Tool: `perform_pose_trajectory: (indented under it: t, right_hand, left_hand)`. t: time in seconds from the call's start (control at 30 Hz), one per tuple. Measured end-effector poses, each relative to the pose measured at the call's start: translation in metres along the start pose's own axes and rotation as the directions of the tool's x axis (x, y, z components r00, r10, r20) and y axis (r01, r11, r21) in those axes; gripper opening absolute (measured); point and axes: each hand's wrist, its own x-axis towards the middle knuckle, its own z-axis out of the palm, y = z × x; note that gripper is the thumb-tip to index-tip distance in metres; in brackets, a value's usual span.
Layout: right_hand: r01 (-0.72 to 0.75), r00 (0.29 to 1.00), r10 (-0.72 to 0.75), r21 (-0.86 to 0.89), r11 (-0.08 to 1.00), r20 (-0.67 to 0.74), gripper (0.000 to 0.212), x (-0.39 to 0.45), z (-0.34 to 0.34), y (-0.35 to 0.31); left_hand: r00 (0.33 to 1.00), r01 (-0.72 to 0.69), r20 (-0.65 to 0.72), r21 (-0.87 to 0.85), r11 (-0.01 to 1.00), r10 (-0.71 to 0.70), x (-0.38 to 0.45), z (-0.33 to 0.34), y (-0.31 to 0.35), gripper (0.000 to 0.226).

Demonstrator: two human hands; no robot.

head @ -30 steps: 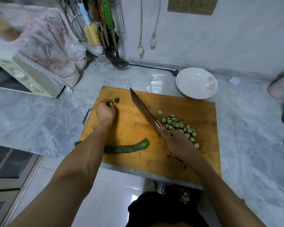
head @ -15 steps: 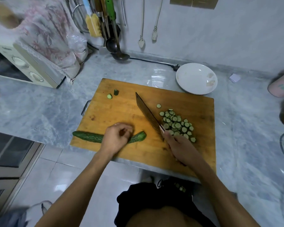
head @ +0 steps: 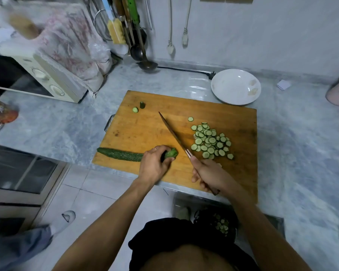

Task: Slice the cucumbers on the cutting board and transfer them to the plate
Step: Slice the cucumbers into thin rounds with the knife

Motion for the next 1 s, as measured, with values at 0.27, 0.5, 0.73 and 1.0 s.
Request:
perform_pose_trajectory:
  t: [0.27, 0.5, 0.73, 1.0]
  right_hand:
    - [0.022, 0.997, -0.025, -0.041, 0.999, -0.071, 0.058, -0.008, 0.006, -0.006]
    - [0.159, 0.98, -0.18, -0.211, 0.964, -0.085, 0.069, -0.027, -0.002, -0.003]
    - [0.199, 0.972, -0.231, -0.389, 0.899, -0.037, 0.061, -0.036, 0.004, -0.008]
    - [0.248, 0.957, -0.287, -0.385, 0.889, -0.046, 0.064, -0.042, 0.008, -0.002]
  left_hand:
    - [0.997, -0.007, -0.073, -0.073, 0.997, 0.002, 0.002, 0.015, -0.002, 0.024]
    - [0.988, -0.034, -0.153, -0.034, 0.999, 0.028, -0.001, 0.032, -0.001, 0.014]
    - [0.983, -0.044, -0.178, -0.044, 0.998, 0.036, -0.004, 0.031, 0.005, 0.024]
    - [0.982, -0.007, -0.191, 0.023, 1.0, 0.012, -0.002, 0.032, 0.009, 0.037]
